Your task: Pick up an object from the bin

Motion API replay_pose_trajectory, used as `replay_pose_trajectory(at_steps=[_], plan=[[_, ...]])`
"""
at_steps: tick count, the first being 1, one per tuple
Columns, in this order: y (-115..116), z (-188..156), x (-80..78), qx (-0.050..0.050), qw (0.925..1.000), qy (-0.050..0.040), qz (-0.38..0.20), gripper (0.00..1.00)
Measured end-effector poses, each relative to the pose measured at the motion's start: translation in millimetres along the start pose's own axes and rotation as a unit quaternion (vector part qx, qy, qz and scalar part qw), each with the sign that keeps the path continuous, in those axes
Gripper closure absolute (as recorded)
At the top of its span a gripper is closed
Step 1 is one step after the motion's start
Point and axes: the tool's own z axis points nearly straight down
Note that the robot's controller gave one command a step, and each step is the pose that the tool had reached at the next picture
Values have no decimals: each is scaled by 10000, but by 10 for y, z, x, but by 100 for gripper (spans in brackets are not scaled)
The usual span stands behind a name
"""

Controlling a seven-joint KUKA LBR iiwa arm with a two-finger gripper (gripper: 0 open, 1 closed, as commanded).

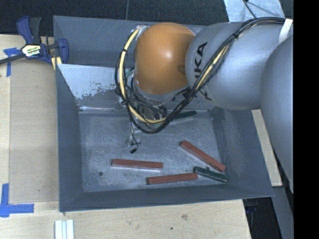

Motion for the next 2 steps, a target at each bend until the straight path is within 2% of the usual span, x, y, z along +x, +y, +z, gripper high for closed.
replay_pose_trajectory(at_steps=[1, 2], plan=[[147, 1153, 601, -14, 9971, 54, -765, 0], [146, 1106, 565, -19, 9972, 5, -748, 100]])
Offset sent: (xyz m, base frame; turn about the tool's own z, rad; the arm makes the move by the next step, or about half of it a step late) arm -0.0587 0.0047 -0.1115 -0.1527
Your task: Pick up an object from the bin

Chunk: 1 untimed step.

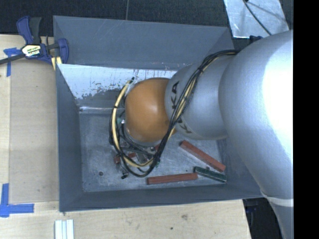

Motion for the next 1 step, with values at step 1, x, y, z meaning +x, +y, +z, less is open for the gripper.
replay_pose_trajectory(at_steps=[1], plan=[[-199, -2497, -41, 10, 9996, -50, -262, 100]])
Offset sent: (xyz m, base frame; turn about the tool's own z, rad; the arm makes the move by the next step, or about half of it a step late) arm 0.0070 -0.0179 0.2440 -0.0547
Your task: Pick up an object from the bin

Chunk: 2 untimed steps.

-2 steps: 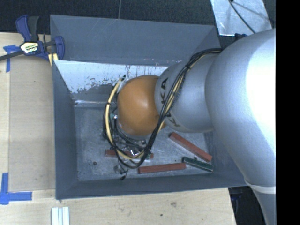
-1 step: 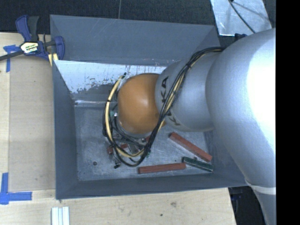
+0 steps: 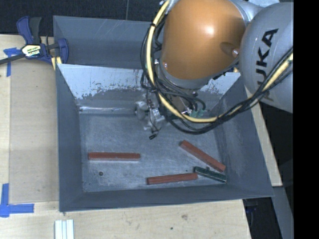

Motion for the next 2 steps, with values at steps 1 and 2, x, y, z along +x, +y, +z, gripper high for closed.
replay_pose_trajectory(at_steps=[1, 2], plan=[[-60, 1463, 327, -13, 9999, 97, 143, 100], [-59, 1418, 305, -10, 9999, 54, 148, 0]])
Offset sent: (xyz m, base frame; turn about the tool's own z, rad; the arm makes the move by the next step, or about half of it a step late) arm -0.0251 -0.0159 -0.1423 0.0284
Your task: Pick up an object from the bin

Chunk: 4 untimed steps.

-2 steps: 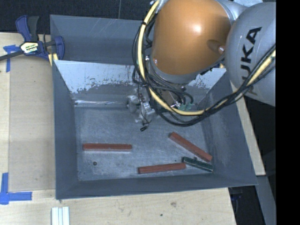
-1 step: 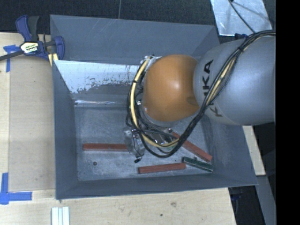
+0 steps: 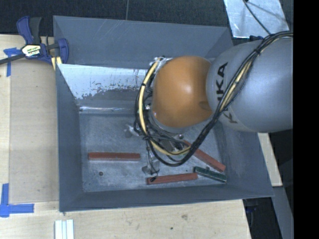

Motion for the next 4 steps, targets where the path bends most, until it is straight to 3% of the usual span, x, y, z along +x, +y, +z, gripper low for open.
replay_pose_trajectory(at_steps=[1, 2, 3, 4], plan=[[159, 1112, -375, -6, 9997, 30, -251, 0], [150, 1065, -385, -3, 9997, 3, -238, 100], [-5, -749, 140, 13, 9928, -38, -1194, 100], [-466, -1363, -423, 17, 9932, -28, -1163, 100]])
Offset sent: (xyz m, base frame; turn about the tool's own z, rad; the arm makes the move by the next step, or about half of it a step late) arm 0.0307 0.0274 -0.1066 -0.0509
